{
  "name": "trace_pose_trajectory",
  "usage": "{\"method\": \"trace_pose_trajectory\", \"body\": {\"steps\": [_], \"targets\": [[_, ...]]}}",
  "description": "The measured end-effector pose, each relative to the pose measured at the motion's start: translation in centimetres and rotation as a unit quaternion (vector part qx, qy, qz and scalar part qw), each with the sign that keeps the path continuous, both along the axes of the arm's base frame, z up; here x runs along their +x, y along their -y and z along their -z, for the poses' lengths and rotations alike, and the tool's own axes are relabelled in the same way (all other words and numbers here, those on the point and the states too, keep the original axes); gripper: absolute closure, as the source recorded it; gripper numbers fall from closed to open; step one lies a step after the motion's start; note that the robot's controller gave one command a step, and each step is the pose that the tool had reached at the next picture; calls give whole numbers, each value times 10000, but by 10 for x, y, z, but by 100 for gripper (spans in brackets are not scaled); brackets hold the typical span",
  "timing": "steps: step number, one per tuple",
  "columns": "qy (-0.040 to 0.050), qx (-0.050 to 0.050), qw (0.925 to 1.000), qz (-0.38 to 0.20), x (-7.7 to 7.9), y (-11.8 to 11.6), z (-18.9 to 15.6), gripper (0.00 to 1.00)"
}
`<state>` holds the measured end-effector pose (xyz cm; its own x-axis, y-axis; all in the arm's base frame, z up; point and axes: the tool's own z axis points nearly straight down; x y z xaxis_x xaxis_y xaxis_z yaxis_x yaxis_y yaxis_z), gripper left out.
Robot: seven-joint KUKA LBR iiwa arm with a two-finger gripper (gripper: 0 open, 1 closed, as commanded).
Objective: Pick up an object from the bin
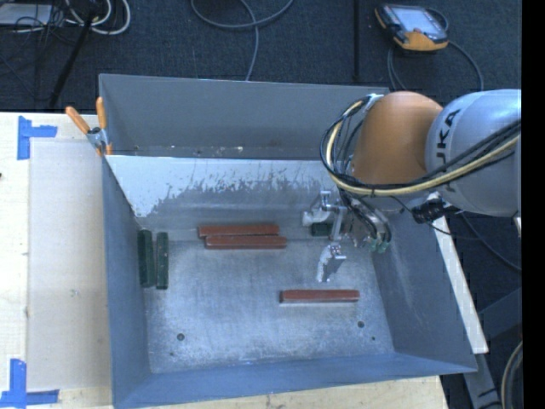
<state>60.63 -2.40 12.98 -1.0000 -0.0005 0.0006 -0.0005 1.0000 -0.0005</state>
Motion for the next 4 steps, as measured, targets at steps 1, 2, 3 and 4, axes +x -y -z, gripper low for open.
{"method": "trace_pose_trajectory", "body": {"steps": [1, 2, 3, 4], "targets": [[0, 0, 10000, 0, 0, 0, 0, 0], [2, -4, 9967, -815, 0, -13, -3, 0], [37, 3, 9890, -1479, -66, -2, 54, 100], [37, 2, 9890, -1481, -66, -2, 54, 100]]}}
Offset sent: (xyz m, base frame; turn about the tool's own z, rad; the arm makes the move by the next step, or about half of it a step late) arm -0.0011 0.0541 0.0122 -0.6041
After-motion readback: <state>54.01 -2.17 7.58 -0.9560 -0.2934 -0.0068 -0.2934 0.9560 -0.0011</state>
